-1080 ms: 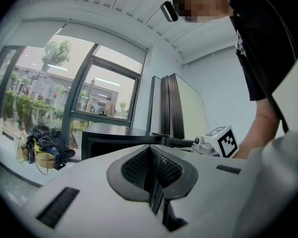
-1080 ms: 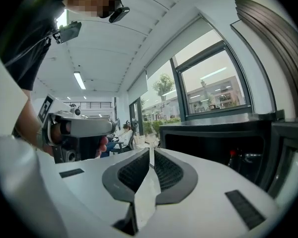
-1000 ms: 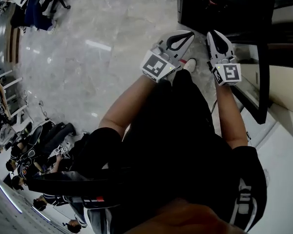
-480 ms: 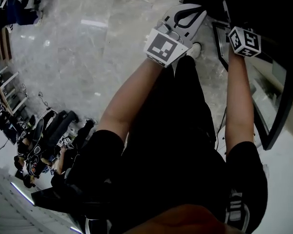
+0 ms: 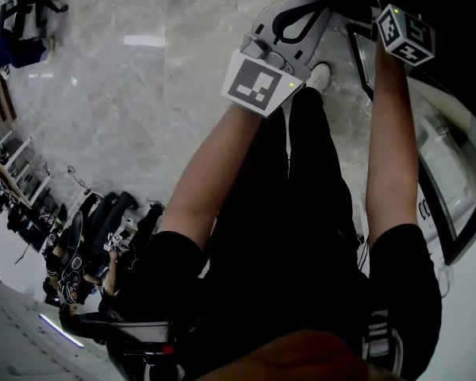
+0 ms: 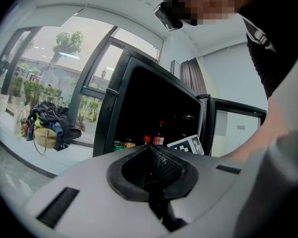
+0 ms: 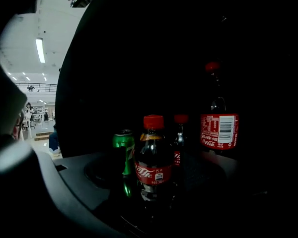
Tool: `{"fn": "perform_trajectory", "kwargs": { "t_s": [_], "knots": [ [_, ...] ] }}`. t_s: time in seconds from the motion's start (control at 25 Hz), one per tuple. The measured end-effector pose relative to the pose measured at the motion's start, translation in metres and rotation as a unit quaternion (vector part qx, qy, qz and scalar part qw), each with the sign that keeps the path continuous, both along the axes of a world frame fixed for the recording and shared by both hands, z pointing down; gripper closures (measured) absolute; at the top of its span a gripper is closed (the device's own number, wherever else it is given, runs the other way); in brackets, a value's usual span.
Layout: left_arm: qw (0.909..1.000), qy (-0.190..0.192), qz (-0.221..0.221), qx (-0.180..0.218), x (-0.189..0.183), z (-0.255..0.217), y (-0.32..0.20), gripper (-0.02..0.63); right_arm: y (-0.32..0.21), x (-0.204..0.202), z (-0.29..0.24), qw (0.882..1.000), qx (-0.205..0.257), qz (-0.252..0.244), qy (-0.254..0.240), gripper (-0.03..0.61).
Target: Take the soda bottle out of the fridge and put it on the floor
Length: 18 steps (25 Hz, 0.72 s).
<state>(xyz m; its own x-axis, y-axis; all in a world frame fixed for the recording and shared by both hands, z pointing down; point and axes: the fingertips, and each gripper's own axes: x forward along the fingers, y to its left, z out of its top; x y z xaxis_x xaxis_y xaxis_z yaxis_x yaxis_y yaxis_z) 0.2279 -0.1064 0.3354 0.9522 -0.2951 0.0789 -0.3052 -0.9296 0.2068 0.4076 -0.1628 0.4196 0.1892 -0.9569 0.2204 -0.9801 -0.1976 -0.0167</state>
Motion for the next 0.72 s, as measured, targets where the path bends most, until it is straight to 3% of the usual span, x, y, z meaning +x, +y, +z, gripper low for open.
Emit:
{"fn": "perform_trajectory", "kwargs": {
  "t_s": [0.32,0.56,0.72],
  "knots": [
    [0.9999,0.000,-0.006,-0.015,-0.011,0.014,-0.009,0.617,-0.025,0.001,0.010,1.000,0.003,-0.007,0.002,0.265],
    [0.9996,0.004,-0.020,-0.022,-0.021,0.019,-0.013,0.617,-0.027,0.003,0.012,1.000,0.007,0.014,0.017,0.276],
    [0.9994,0.003,-0.027,-0.019,-0.023,0.020,-0.011,0.617,-0.026,0.003,0.012,1.000,0.007,-0.002,0.009,0.278]
  ]
}}
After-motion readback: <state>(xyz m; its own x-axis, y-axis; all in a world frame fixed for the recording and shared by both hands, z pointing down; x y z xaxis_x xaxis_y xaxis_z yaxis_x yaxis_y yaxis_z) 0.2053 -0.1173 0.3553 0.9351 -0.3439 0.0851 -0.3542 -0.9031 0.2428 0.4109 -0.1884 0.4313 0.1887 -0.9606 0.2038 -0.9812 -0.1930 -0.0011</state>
